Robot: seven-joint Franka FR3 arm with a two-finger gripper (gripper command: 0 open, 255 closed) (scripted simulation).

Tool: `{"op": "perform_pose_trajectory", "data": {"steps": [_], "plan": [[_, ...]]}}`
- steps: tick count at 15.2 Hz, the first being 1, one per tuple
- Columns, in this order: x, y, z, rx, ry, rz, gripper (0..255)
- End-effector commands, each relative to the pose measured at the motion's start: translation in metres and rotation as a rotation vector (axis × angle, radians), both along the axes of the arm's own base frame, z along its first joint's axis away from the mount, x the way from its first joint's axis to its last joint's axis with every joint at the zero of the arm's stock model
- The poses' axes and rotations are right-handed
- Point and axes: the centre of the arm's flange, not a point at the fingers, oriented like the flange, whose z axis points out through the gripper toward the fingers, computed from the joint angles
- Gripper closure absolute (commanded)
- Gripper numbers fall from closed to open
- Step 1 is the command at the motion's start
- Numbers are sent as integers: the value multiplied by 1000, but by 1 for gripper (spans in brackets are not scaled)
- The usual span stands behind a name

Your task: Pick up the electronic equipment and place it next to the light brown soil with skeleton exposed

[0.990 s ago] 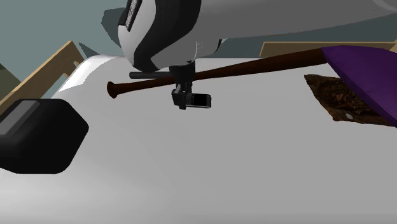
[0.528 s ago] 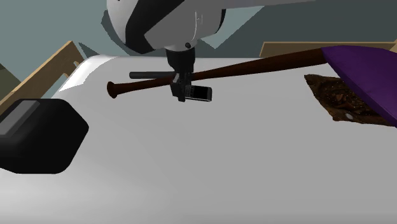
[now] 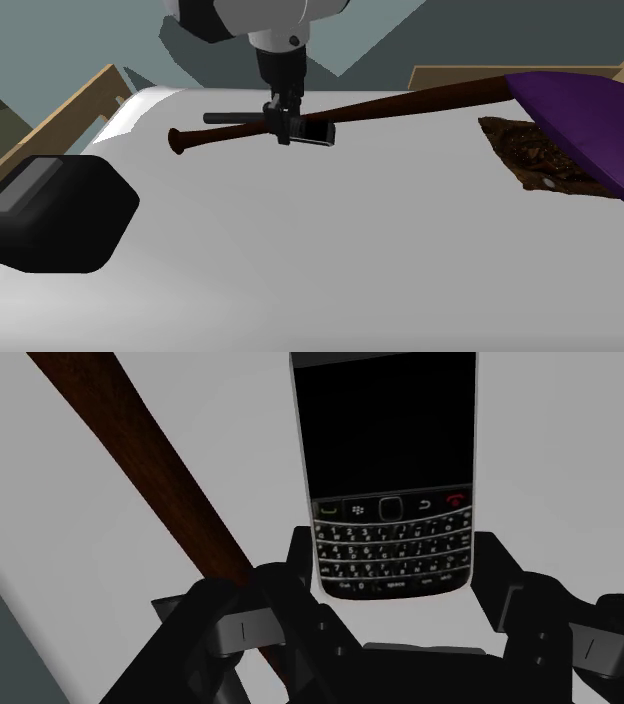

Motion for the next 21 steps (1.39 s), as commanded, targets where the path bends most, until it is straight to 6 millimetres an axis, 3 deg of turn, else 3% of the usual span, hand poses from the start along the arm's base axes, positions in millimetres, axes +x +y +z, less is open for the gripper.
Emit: {"op": "perform_pose_trajectory", "data": {"steps": [1, 6, 21], "plan": [[0, 0, 11, 0, 0, 0, 255], [0, 0, 34, 0, 0, 0, 255], [-124, -155, 34, 0, 0, 0, 255]]}}
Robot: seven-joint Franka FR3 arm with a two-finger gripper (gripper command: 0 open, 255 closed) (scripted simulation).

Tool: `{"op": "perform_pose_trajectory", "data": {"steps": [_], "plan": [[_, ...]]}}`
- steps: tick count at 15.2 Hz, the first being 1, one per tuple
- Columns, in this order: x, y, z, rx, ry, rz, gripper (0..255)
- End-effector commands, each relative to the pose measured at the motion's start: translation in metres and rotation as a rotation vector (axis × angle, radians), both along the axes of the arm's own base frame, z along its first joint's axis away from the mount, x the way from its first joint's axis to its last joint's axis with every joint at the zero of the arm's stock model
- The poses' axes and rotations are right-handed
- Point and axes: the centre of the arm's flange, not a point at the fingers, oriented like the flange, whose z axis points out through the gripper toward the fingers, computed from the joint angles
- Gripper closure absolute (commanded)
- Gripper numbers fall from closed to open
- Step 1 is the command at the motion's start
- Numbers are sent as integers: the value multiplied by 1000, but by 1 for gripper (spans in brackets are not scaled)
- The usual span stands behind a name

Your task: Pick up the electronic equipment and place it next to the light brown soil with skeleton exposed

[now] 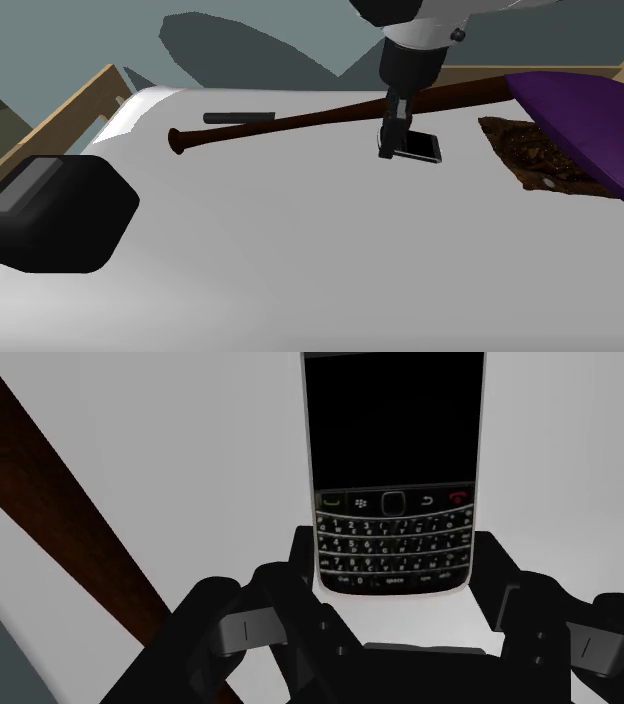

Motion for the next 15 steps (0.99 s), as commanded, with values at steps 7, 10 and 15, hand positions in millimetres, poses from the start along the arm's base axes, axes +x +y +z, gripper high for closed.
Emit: {"op": "perform_pose_trajectory", "data": {"steps": [7, 10, 15], "plan": [[-65, -80, 2, 0, -1, 1, 255], [-90, -111, 2, 0, -1, 1, 255], [-131, -163, 2, 0, -1, 1, 255]]}}
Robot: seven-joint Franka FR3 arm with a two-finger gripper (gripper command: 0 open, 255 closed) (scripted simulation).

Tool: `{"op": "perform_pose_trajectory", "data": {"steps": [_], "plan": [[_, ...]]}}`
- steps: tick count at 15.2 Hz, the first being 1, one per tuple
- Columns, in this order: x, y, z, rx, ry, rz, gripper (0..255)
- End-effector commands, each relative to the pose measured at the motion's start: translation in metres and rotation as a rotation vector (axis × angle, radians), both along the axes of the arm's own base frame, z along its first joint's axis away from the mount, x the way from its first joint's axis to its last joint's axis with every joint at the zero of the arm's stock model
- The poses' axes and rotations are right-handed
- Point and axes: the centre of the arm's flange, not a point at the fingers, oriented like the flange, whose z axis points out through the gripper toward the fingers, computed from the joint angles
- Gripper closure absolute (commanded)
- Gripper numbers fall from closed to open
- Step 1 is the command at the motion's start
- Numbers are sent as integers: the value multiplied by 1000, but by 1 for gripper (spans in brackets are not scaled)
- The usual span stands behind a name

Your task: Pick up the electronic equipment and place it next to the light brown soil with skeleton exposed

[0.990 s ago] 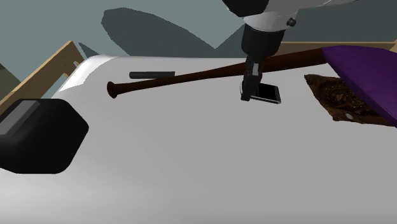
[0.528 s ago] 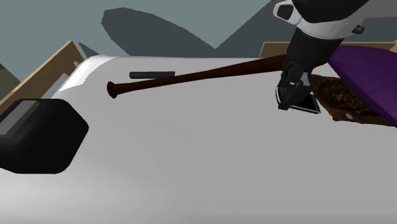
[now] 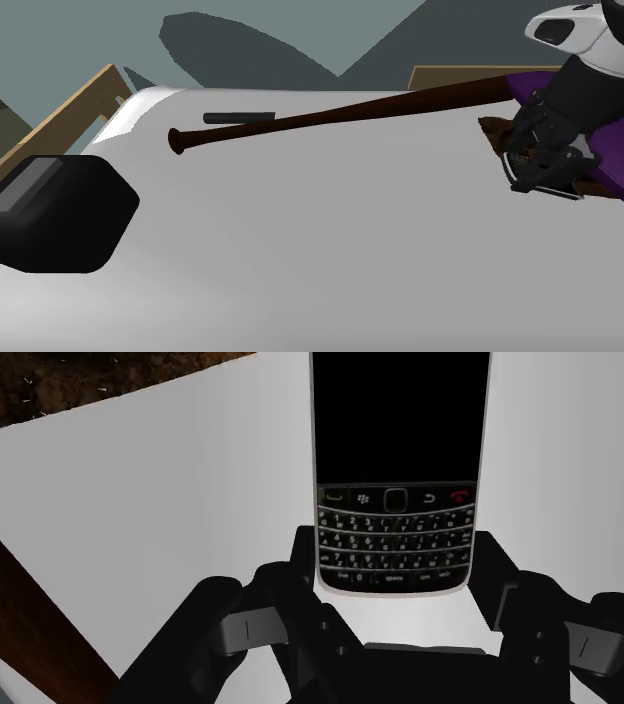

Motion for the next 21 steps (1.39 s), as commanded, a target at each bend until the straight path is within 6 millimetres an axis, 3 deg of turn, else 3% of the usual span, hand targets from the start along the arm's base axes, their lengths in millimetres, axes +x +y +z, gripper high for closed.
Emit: {"op": "perform_pose_trajectory", "data": {"steps": [1, 9, 10, 21], "plan": [[-19, -21, 0, 0, 0, 2, 255], [-84, -103, 0, 0, 0, 2, 255], [-98, -121, 0, 0, 0, 2, 255], [-98, -121, -58, 0, 0, 2, 255]]}}
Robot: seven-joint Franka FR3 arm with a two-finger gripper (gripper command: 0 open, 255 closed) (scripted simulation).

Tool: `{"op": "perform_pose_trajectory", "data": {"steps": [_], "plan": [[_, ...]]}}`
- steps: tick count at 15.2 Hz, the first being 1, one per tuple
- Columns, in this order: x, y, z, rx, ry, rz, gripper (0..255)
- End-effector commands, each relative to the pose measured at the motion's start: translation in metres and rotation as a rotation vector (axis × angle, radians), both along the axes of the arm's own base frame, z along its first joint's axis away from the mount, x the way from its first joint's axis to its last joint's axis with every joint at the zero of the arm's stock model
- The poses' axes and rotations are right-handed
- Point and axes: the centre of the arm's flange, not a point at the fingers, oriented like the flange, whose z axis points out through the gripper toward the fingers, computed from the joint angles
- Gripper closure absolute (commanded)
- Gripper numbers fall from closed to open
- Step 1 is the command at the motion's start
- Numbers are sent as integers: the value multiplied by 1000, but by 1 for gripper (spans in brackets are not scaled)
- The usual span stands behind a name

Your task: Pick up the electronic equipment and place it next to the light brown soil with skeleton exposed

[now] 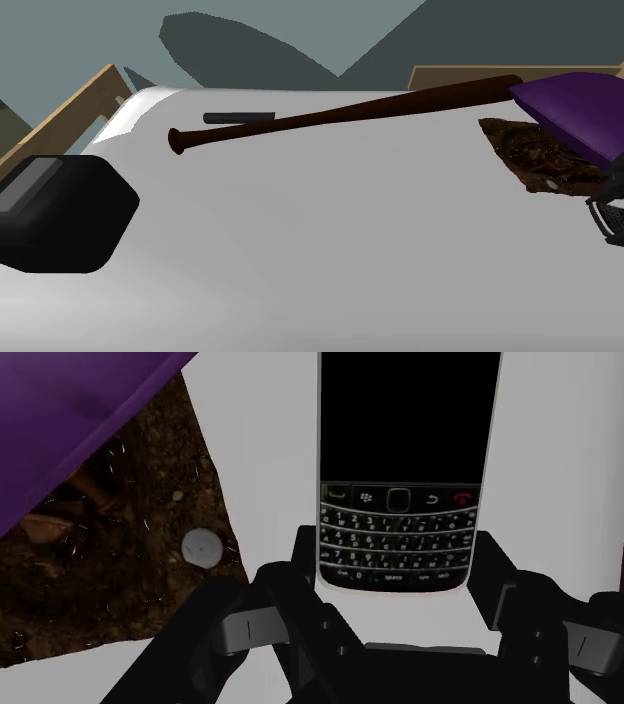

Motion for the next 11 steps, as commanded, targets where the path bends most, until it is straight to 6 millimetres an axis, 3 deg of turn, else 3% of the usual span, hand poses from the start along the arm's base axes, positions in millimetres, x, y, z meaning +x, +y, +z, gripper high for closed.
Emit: {"op": "perform_pose_trajectory", "data": {"steps": [1, 11], "plan": [[0, -1, -11, 0, -1, 0, 255], [0, -1, -64, 0, -1, 0, 255]]}}
